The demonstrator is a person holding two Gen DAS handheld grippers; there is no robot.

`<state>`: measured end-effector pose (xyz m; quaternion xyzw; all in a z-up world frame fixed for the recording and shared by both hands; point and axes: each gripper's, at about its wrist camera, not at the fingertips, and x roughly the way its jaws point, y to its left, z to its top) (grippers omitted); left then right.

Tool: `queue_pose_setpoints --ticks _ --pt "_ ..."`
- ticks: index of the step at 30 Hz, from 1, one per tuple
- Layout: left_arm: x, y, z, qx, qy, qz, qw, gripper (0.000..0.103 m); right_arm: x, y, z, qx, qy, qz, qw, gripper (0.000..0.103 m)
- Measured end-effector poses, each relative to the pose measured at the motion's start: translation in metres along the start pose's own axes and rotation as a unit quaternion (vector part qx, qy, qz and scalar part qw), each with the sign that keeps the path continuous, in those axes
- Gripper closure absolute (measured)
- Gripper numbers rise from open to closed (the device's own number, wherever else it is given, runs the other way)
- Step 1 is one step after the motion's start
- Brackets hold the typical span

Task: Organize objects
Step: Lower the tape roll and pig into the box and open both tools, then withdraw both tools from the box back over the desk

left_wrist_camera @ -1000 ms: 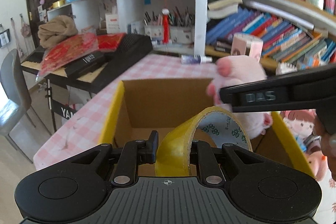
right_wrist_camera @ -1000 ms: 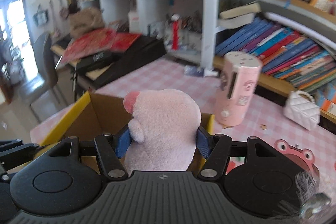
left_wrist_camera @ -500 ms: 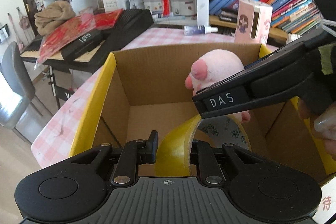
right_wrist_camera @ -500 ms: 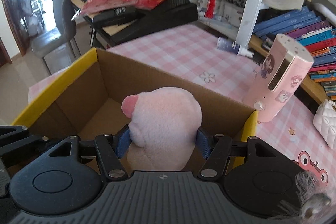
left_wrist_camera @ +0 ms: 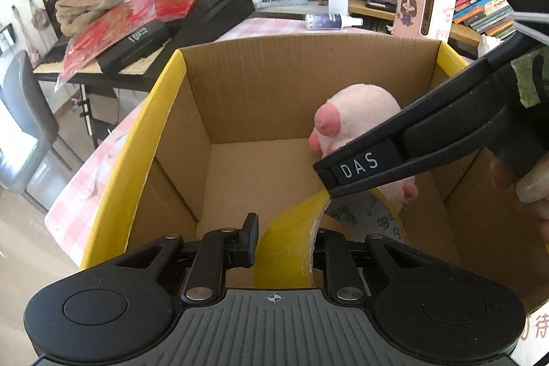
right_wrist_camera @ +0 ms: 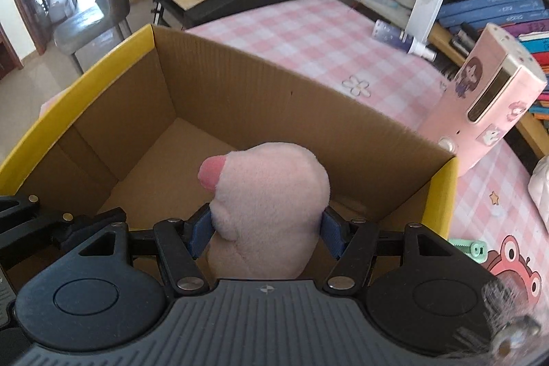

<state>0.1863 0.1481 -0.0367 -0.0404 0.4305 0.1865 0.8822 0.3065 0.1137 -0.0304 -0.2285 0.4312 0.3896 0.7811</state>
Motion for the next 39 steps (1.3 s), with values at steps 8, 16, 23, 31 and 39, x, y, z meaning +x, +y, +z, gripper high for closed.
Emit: queue_pose_setpoints --ticks 8,16,23,31,39 --pt "-0.003 0.000 0.000 -0.003 -0.006 0.007 1.0000 0.078 0.002 -0.003 0.003 0.008 0.005 0.010 1.000 0.037" --pt "-0.010 0.001 -0.001 -0.022 -0.014 0.014 0.9996 0.049 -0.015 -0.002 -0.001 0.001 -0.031 0.026 0.999 0.027" --pt "-0.021 -0.002 -0.003 -0.031 -0.016 0.017 0.9992 0.031 -0.046 -0.009 -0.007 0.036 -0.075 0.003 0.997 0.024" --pt "-0.038 -0.007 -0.003 -0.020 -0.050 0.000 0.9985 0.011 -0.089 -0.022 -0.033 0.085 -0.114 -0.033 0.989 0.021" --pt "-0.055 0.002 0.001 -0.044 -0.083 -0.018 0.9954 0.007 -0.118 -0.035 -0.060 0.156 -0.140 -0.049 0.977 0.021"
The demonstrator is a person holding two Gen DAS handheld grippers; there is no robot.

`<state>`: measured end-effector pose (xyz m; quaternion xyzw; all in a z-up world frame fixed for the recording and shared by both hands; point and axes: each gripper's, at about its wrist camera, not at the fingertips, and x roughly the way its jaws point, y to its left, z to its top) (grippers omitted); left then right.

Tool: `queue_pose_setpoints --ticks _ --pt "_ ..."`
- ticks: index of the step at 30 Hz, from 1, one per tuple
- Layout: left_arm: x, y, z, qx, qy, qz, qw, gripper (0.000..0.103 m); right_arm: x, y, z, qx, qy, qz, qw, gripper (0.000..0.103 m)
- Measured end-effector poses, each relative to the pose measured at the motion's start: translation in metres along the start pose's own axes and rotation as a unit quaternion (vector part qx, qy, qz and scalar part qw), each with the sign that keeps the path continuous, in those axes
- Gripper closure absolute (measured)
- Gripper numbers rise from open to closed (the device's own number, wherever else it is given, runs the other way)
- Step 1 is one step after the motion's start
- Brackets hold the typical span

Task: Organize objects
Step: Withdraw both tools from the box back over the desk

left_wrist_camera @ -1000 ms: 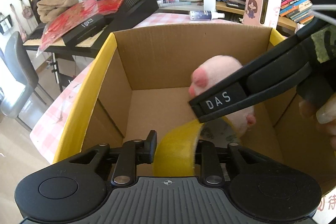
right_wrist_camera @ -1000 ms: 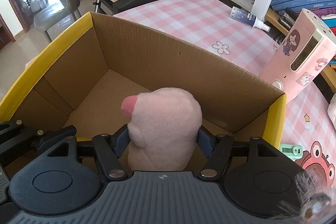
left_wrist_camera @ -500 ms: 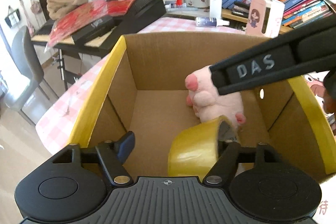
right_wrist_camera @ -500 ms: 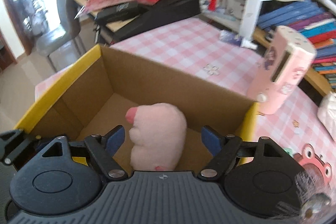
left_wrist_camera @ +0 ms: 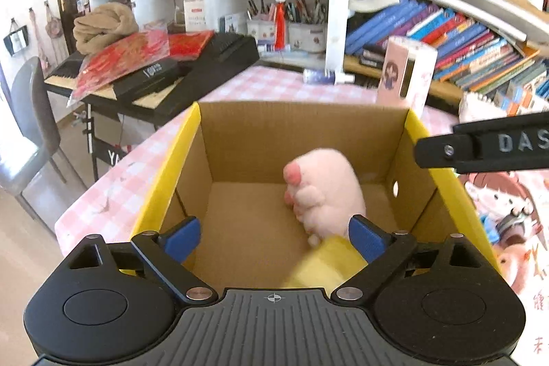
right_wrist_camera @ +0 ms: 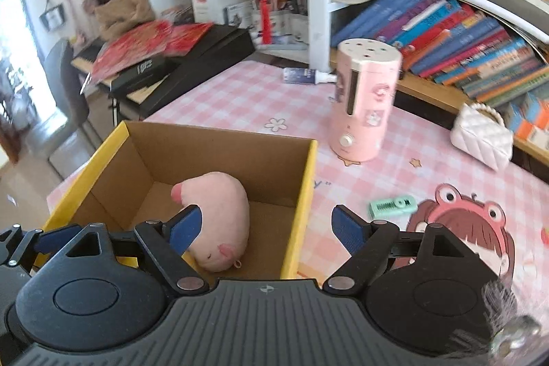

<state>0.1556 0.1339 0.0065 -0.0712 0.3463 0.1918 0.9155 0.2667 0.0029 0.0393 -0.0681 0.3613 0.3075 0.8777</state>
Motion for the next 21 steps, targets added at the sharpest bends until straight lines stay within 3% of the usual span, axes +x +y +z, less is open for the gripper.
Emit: queue_pose_setpoints --ticks 6,21 --pt "-0.012 0.005 -0.002 -0.014 -0.019 -0.015 0.9996 0.006 -0.023 -0.010 -0.009 0.032 -0.030 -0.019 0.999 0.021" --pt "-0.064 0.026 -0.015 -0.017 -0.097 -0.016 0.9950 0.004 -0.078 0.003 -0.059 0.012 -0.123 -0.111 0.986 0.017"
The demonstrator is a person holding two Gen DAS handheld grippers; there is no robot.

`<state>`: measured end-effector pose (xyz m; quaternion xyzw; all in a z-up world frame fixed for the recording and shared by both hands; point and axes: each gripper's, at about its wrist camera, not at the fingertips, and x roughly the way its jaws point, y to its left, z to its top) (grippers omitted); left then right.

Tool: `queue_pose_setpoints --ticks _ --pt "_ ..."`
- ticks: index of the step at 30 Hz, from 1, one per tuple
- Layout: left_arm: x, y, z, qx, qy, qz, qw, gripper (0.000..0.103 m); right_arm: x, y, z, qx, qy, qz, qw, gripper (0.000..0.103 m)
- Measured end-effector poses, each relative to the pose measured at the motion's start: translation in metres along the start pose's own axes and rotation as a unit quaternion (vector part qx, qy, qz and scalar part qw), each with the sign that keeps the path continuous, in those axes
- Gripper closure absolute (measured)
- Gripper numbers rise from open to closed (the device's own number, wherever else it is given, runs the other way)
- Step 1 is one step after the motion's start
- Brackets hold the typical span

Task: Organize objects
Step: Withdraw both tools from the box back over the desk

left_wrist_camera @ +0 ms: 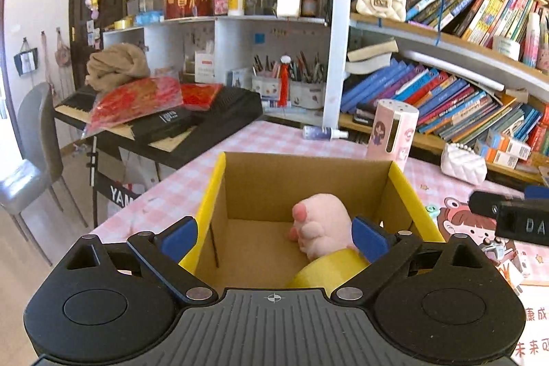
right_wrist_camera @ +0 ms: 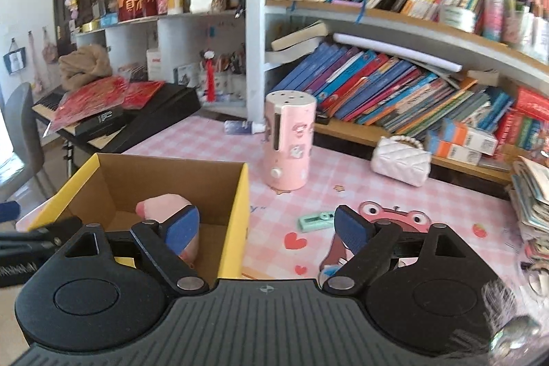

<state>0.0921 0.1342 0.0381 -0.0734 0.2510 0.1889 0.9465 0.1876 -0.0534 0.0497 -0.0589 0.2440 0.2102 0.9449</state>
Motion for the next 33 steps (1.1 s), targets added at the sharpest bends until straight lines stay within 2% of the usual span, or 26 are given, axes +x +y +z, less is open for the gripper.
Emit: queue_pose_setpoints --ticks 5,18,33 --pt "-0.014 0.008 -0.008 -0.005 -0.007 -0.002 1.0000 0.003 -0.016 0.001 -0.022 0.007 -0.006 -0.029 1.000 0.016" --pt "-0.055 0.014 -0.047 0.015 0.002 -0.025 0.9996 0.003 -0.056 0.017 -0.069 0.012 0.020 -0.076 0.997 0.014" --pt "-0.088 0.018 -0.083 0.042 0.037 -0.031 0.9980 0.003 -0.097 0.030 -0.113 0.017 0.046 -0.075 0.996 0.012"
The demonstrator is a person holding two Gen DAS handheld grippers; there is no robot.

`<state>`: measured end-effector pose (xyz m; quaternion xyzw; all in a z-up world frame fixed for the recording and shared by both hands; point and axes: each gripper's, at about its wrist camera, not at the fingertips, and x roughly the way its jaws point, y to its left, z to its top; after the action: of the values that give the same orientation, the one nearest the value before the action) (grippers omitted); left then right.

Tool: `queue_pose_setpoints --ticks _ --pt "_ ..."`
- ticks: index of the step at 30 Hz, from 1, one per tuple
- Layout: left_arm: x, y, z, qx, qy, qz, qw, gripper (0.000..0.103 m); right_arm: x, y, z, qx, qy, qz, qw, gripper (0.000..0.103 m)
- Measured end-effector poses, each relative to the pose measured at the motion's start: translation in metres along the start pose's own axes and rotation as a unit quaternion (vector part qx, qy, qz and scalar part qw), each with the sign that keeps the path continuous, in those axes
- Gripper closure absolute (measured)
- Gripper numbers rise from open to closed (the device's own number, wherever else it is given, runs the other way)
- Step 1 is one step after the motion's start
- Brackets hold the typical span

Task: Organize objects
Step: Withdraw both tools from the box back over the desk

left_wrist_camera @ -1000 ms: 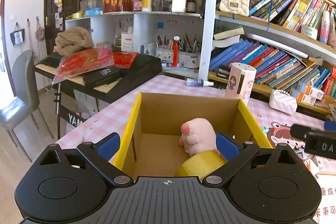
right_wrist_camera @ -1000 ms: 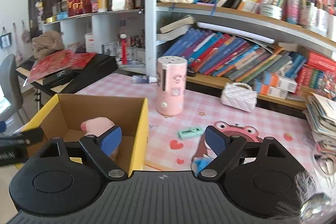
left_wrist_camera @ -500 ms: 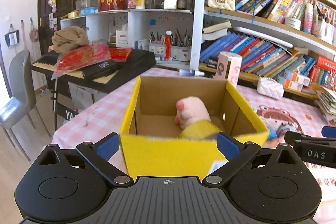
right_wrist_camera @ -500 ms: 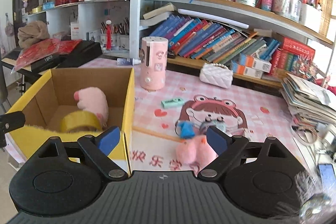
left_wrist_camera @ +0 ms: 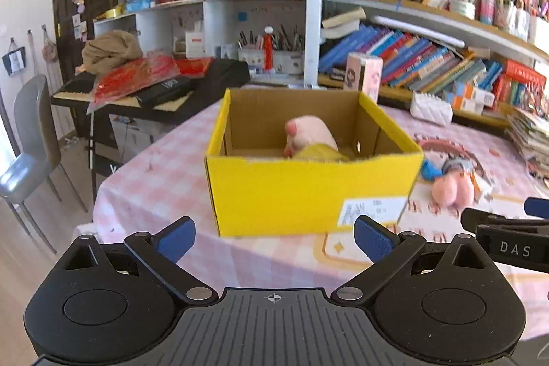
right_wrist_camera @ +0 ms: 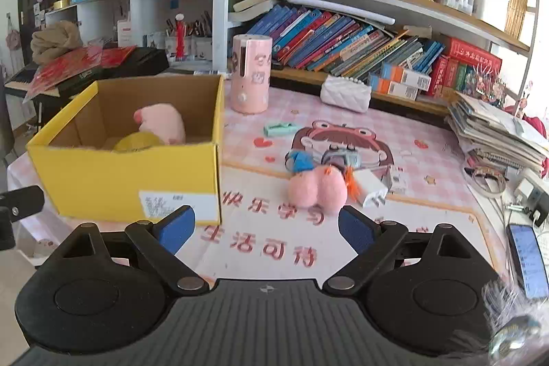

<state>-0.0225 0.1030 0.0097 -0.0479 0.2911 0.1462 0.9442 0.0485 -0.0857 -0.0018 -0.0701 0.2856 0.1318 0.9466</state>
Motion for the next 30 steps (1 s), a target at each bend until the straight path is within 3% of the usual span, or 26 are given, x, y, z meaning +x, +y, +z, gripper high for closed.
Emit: queue_pose_setpoints --ticks 11,30 --pt "-0.010 -0.017 -0.022 0.048 0.023 -0.022 0.9983 0.003 -0.019 -0.003 -0.031 0.011 0.028 -0.006 1.000 0.012" --pt "-0.008 -0.063 -0.023 0.104 0.003 -0.107 0.9888 0.003 -0.042 -0.049 -0.053 0.064 0.042 -0.089 0.993 0.011"
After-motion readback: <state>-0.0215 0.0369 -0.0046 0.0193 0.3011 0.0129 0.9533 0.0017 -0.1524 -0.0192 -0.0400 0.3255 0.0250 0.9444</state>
